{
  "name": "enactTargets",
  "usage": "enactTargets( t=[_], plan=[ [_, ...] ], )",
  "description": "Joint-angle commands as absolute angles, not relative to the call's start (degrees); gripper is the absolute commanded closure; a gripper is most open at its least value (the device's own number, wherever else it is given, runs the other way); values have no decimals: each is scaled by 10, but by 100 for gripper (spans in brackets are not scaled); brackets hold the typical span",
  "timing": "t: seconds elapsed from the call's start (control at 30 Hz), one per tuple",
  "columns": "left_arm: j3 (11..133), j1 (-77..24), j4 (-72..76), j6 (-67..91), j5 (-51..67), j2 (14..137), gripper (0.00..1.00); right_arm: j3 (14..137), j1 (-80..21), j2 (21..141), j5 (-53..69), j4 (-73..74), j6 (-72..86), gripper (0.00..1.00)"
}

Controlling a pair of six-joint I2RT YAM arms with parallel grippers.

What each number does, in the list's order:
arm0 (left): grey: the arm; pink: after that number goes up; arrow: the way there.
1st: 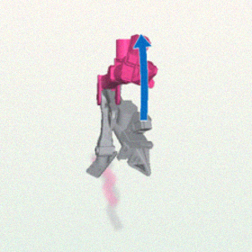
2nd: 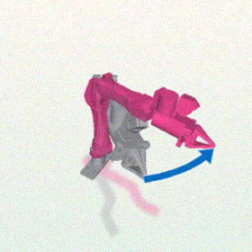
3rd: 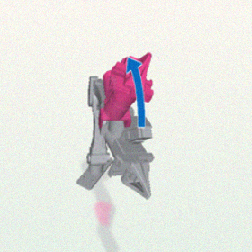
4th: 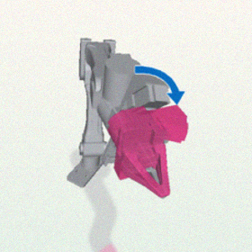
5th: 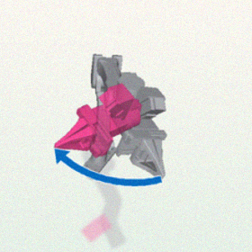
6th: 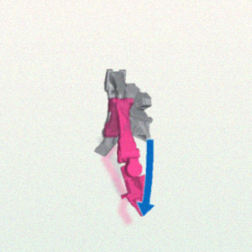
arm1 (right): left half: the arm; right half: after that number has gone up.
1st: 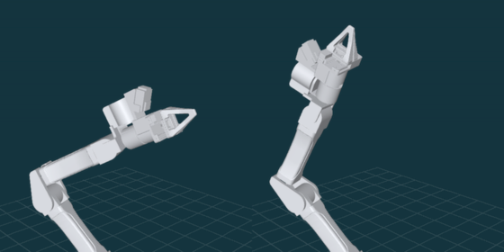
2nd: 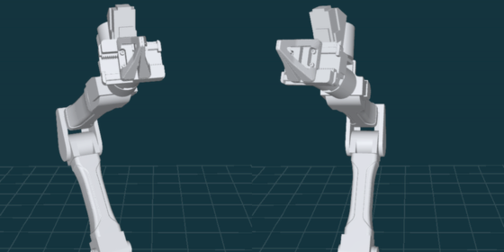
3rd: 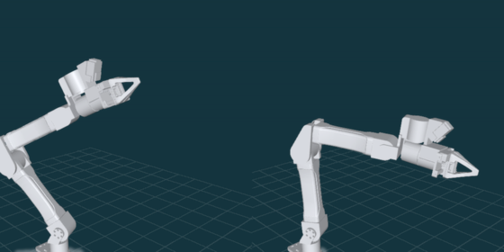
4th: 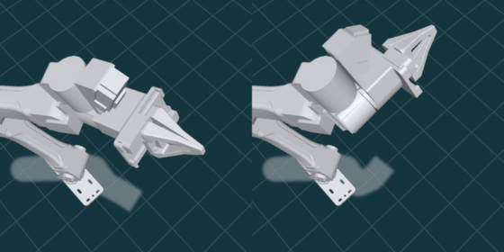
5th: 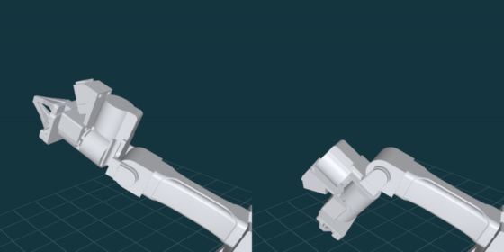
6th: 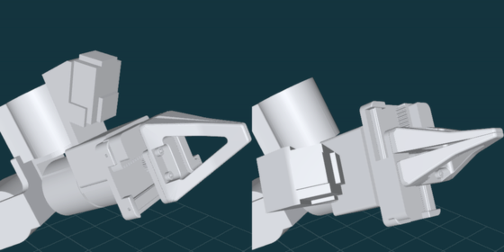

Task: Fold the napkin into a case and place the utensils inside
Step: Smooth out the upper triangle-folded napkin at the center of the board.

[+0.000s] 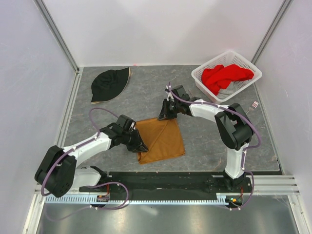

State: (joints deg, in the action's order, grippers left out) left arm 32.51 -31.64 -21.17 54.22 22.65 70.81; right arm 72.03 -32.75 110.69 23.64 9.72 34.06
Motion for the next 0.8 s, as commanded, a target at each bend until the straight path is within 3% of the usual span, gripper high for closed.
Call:
enactTargets(
  t=[0.0,0.3,0.77],
  plan=[
    [328,-317,-199,498,203,733,78,715,-305,1125,243,60,327,84],
    [342,-308,-233,448,128,768,80,690,-277,1124,218,57,297,85],
    [348,-303,-268,476,169,680,75,690,-279,1068,210,77,288,84]
  ],
)
